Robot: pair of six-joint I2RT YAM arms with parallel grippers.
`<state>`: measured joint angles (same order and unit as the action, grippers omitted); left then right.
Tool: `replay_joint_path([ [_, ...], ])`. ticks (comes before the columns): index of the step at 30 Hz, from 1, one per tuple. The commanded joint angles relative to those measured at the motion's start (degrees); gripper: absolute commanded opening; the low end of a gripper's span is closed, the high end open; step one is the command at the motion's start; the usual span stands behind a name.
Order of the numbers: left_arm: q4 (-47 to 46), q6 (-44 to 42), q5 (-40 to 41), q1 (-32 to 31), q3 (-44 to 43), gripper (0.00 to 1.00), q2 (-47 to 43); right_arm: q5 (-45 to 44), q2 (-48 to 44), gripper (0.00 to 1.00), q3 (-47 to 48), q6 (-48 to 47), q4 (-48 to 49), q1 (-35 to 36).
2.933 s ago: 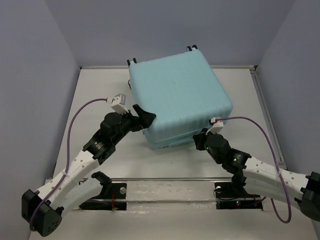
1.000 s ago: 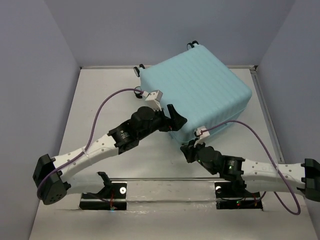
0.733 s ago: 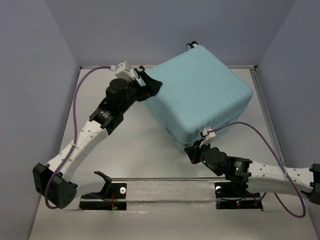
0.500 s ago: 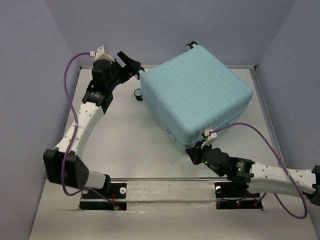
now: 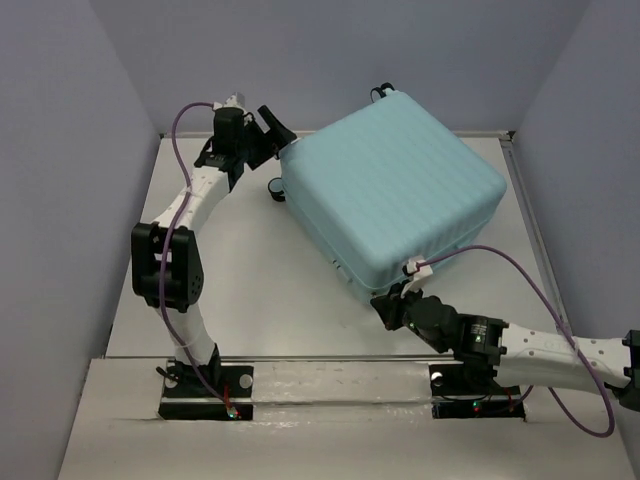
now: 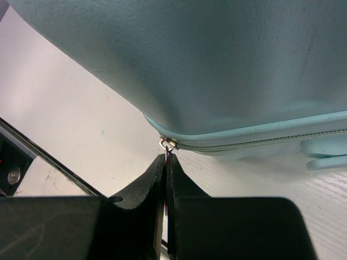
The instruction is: Pack the luggage
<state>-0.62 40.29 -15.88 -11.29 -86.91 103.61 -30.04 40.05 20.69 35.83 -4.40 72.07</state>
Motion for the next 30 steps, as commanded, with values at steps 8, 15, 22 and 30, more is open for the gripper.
replay_joint_path([
  [8,-5.3,5.7,-4.3,-0.2,-5.8,0.99,4.9,5.3,1.3,0.07,2.3,1.3,2.8,1.4],
  [15,-10.4,9.6,-4.0,-0.1,-4.1,0.94,5.5,5.1,3.1,0.07,2.8,1.4,3.0,1.4],
  [22,-14.1,11.7,-4.2,0.0,-3.1,0.76,5.6,5.1,3.7,0.07,2.8,1.6,3.1,1.4],
  [30,-16.4,11.6,-3.0,0.5,-1.2,0.36,4.9,5.4,4.8,0.07,2.9,1.7,3.3,1.4],
])
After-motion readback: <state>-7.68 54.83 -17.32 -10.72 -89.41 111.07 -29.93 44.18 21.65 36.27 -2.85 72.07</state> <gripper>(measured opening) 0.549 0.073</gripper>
